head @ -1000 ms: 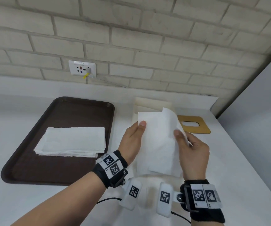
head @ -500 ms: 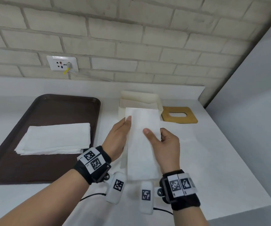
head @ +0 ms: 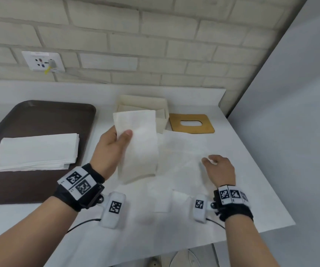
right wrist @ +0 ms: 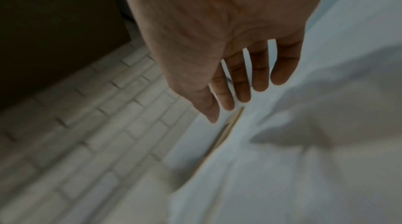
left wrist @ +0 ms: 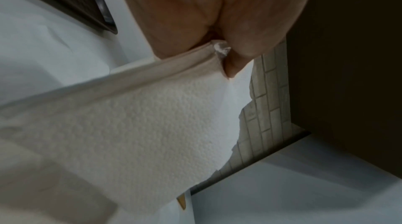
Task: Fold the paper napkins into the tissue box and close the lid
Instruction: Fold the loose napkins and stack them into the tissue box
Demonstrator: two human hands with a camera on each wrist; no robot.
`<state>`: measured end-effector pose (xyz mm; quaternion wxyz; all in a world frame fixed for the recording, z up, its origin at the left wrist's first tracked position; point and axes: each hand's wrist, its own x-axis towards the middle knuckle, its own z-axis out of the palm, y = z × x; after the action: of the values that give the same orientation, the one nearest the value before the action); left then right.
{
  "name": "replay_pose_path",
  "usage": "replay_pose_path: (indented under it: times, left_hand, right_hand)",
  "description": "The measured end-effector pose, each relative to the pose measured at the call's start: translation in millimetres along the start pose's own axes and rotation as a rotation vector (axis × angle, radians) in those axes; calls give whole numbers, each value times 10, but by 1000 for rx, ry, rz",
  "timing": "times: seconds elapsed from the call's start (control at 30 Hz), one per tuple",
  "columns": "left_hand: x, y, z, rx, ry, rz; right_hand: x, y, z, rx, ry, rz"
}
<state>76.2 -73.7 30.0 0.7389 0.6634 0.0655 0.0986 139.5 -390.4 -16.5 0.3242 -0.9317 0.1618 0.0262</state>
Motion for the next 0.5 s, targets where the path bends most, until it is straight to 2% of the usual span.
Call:
replay_pose_path:
  times: [0.1, 0.23, 0.3, 0.5]
  left_hand:
    - [-5, 37, 22, 3, 55, 22]
    - [-34, 55, 37, 18, 104, 46]
    - [-36, 48, 36, 30, 136, 51]
    - [-31, 12, 40, 44, 185, 74]
  right_hand:
    - [267, 235, -35, -272, -140, 117]
    - [388, 354, -24, -331, -178, 112]
    - [405, 409, -20, -293, -173, 82]
    - [264, 444, -122, 54, -113, -88]
